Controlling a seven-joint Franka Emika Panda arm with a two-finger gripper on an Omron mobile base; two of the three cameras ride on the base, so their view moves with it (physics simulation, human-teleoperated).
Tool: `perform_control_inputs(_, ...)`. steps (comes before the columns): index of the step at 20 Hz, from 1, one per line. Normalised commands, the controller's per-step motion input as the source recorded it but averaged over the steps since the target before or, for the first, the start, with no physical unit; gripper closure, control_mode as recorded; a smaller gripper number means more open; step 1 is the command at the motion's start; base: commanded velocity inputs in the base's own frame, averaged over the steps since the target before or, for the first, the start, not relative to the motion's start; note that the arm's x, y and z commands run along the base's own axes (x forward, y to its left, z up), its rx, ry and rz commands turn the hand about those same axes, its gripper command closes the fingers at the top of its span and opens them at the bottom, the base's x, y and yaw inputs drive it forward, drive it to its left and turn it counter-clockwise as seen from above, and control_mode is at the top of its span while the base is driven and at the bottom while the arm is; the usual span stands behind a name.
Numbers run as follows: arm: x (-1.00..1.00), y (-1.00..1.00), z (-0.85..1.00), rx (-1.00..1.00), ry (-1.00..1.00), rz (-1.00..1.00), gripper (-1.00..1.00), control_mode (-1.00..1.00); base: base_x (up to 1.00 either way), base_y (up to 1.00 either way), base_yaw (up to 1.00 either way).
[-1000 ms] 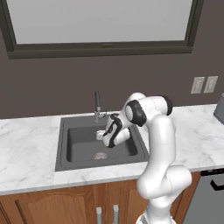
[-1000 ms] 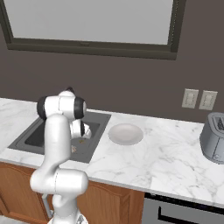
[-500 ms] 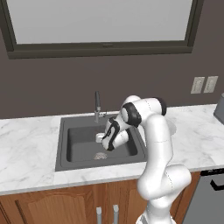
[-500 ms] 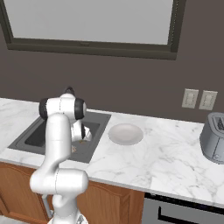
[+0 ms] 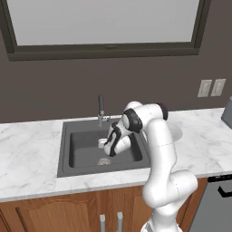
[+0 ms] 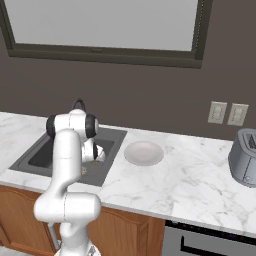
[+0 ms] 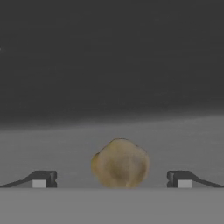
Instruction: Turn on the sink faucet. Then move the garlic from the counter to the sink. Turn off the sink. Move the vegetable from the sink to the pot next to the stove. Finally move the pot to the front right burner.
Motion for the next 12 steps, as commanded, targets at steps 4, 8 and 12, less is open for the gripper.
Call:
perform_control_inputs(4, 0.01, 0.0, -0.12, 0.0, 0.0, 0.0, -1.0, -1.0, 0.0, 0.0, 0.0)
perform_control_inputs(8, 0.0, 0.0, -0.12, 0.0, 0.01, 0.0, -1.0, -1.0, 0.0, 0.0, 0.0)
perform_control_inputs(12, 0.01, 0.0, -0.08, 0.0, 0.01, 0.0, -1.0, -1.0, 0.0, 0.0, 0.0)
